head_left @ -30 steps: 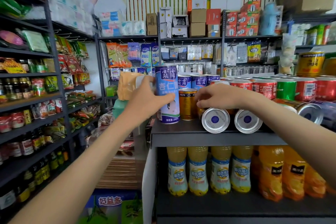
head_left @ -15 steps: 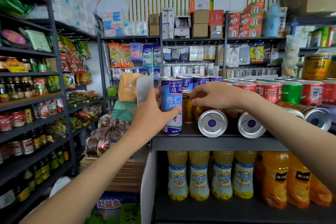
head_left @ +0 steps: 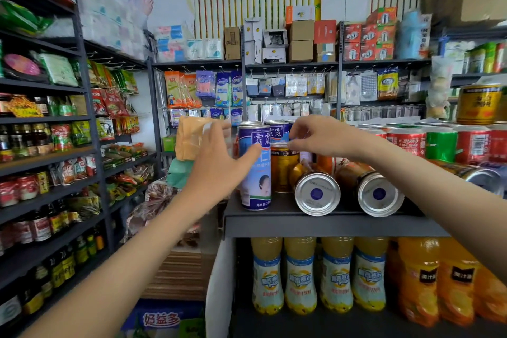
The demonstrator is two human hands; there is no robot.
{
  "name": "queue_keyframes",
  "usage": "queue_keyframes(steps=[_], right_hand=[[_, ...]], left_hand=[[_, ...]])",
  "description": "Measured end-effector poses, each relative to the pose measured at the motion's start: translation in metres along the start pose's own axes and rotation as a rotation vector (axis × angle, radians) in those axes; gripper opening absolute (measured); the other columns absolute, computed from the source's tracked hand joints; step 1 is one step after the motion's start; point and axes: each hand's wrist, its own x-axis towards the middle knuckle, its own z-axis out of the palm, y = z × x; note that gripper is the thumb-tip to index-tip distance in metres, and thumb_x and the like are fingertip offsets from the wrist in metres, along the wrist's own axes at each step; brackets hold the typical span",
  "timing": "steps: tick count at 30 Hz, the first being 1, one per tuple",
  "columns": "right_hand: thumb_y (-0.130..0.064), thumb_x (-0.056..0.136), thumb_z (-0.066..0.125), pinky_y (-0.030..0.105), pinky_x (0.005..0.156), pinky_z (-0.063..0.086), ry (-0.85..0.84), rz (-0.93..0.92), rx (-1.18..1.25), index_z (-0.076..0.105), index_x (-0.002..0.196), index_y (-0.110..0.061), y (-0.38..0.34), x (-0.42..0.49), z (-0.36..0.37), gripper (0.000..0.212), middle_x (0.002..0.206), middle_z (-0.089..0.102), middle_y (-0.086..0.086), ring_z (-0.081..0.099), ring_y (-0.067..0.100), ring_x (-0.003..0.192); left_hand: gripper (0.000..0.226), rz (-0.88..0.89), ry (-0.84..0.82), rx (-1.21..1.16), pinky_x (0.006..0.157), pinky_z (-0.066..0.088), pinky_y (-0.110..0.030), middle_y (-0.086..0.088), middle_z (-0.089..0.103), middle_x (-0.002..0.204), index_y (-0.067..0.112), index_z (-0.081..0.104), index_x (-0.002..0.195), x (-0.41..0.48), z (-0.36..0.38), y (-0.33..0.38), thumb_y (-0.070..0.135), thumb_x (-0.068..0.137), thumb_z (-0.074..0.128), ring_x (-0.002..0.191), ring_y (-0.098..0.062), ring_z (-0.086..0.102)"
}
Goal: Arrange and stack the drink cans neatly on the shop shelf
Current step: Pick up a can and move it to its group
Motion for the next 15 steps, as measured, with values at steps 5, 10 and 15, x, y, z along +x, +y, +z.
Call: queue_keyframes(steps=[5, 10, 15], right_hand=[[-0.041, 0.089, 0.060, 0.037, 0.087, 0.046, -0.037, 0.101, 0.028, 0.054, 0.114, -0.008, -0.003, 0.020, -0.006, 0.042, 0.110, 0.059, 0.010, 0.055, 0.023, 0.097], [-0.048, 0.085, 0.063, 0.025, 0.068, 0.038, -0.250, 0.168, 0.002, 0.052, 0.094, -0.014, -0.008, 0.042, 0.004, 0.037, 0.096, 0.050, -0.003, 0.050, 0.017, 0.089], [-0.044, 0.079, 0.070, 0.027, 0.055, 0.030, -0.253, 0.187, -0.053, 0.045, 0.067, -0.015, -0.006, 0.050, 0.016, 0.039, 0.068, 0.044, -0.002, 0.041, 0.014, 0.061]], left_hand=[[0.055, 0.024, -0.126, -0.129, 0.099, 0.038, -0.031, 0.004, 0.050, 0.123, 0.017, 0.047, 0.125, 0.035, -0.022, 0.005, 0.047, 0.082, 0.063, 0.114, -0.012, 0.048], [0.053, 0.059, -0.380, -0.096, 0.104, 0.039, -0.036, 0.010, 0.056, 0.119, 0.028, 0.055, 0.117, 0.050, -0.027, 0.005, 0.056, 0.074, 0.055, 0.113, -0.004, 0.050], [0.060, 0.090, -0.463, -0.031, 0.101, 0.041, -0.040, 0.012, 0.057, 0.120, 0.036, 0.056, 0.114, 0.051, -0.020, 0.006, 0.067, 0.062, 0.052, 0.113, -0.006, 0.052]])
